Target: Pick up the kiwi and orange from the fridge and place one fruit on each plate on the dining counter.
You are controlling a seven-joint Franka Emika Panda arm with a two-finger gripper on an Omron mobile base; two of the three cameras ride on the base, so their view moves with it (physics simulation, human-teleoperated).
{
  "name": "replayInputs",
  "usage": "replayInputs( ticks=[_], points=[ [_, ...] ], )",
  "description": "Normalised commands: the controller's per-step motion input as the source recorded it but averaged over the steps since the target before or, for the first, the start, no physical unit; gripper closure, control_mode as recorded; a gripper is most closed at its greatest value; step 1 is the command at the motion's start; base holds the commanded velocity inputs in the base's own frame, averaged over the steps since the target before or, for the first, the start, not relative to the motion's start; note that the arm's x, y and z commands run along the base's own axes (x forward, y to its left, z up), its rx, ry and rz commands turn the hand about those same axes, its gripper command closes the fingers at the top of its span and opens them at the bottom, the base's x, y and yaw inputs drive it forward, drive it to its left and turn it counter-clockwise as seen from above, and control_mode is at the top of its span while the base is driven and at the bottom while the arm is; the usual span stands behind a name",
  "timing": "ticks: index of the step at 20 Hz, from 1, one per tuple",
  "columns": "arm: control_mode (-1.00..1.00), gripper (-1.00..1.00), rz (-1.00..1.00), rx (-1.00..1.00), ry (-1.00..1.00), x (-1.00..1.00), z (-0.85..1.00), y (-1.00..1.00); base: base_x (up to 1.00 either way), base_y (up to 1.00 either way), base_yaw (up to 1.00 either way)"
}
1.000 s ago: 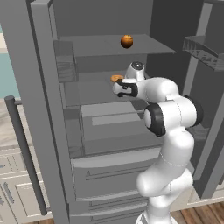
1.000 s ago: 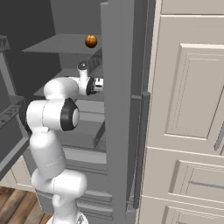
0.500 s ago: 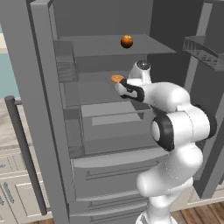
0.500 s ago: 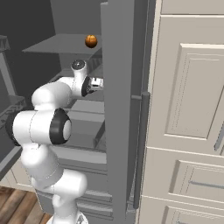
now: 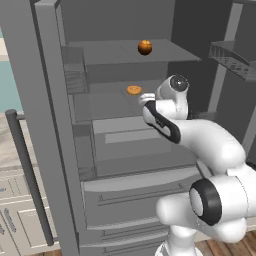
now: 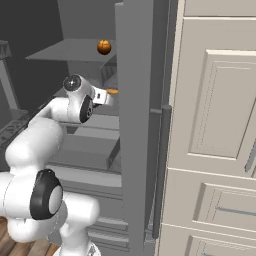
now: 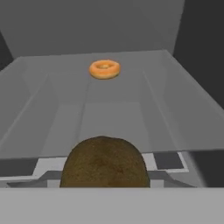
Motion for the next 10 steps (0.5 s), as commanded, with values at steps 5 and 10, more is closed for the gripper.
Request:
replayInputs(
  ticks=[5, 10],
  points=[
    [-1.00, 1.00, -0.16, 0.11, 0.07, -0.82, 0.95, 0.00, 0.00, 0.00, 0.00],
    [-1.00, 1.00, -0.13, 0.04, 0.15, -0.86, 0.61, 0.00, 0.00, 0.00, 0.00]
  ],
)
